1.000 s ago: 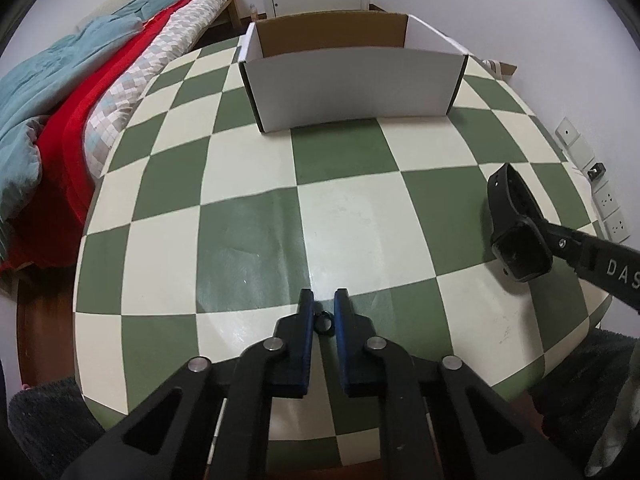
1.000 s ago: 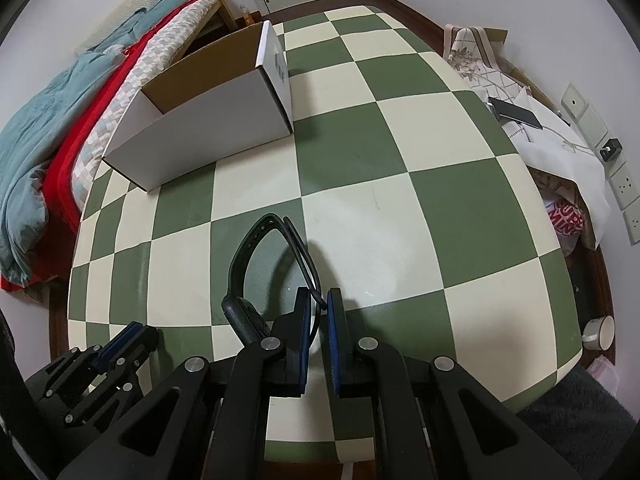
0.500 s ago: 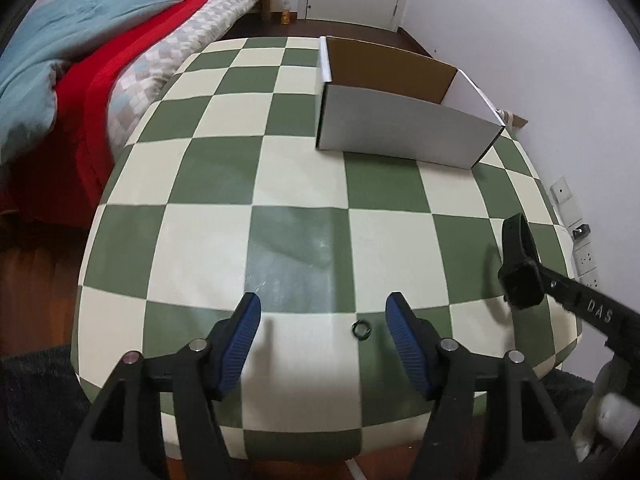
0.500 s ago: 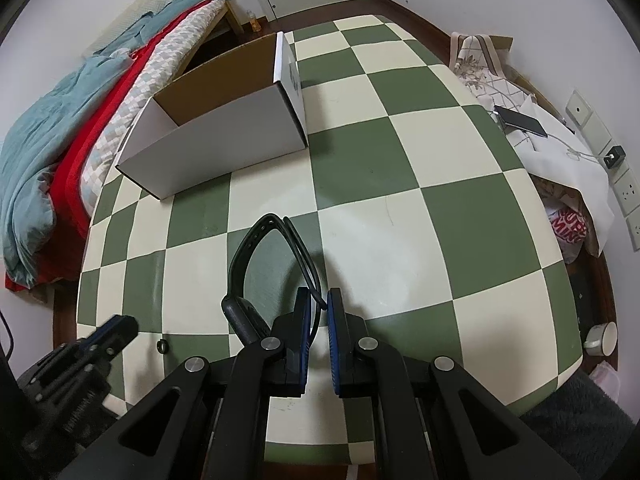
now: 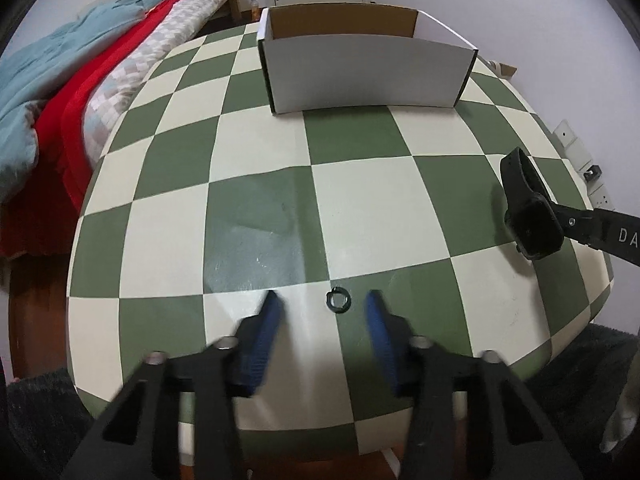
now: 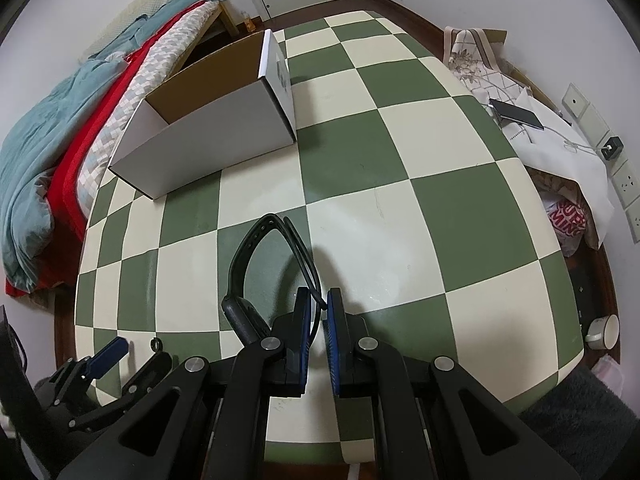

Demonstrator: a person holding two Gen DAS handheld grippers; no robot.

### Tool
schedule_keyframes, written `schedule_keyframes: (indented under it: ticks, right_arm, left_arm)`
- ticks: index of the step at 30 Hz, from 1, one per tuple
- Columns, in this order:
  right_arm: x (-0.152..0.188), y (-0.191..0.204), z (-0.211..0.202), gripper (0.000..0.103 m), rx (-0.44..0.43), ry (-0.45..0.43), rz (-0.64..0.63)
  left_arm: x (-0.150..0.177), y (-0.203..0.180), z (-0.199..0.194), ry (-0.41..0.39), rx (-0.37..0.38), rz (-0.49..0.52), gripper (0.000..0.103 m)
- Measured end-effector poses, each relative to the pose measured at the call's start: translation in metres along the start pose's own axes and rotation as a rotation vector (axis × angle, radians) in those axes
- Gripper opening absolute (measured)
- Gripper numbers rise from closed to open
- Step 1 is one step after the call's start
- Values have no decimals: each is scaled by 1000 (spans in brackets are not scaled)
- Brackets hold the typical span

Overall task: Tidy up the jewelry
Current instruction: 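Grasp the small black ring with the left gripper and lift it, then carry the watch band and ring into the white box and open both grippers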

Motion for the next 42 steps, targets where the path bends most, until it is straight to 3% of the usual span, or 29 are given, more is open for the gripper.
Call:
schedule_keyframes:
  ticks: [5, 21, 30, 42]
  right_arm:
    - [0, -2, 1, 9, 0, 0, 5]
    - [-2, 1, -1, 9, -4, -14, -5]
    - [-22, 19, -13, 9, -16, -56, -39]
    - [-89, 58, -39, 9, -62, -171, -71]
  left_arm:
    - [-4, -5, 0, -6, 0, 18, 10]
    - [-20, -2, -18, -57, -4, 6, 10]
    - [-68, 11, -44, -136, -7, -42, 10]
    - [-151, 34, -69, -242, -56, -104, 10]
Point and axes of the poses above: each gripper's, at about its wrist camera, not at the fingertips, and z roughly the way its jaws point, y to its left, x to its underside, the point moved 8 cm from there along z, roughly the way its jaws point, and after that the axes turned 13 degrees about -x, right-handed, at the moved point
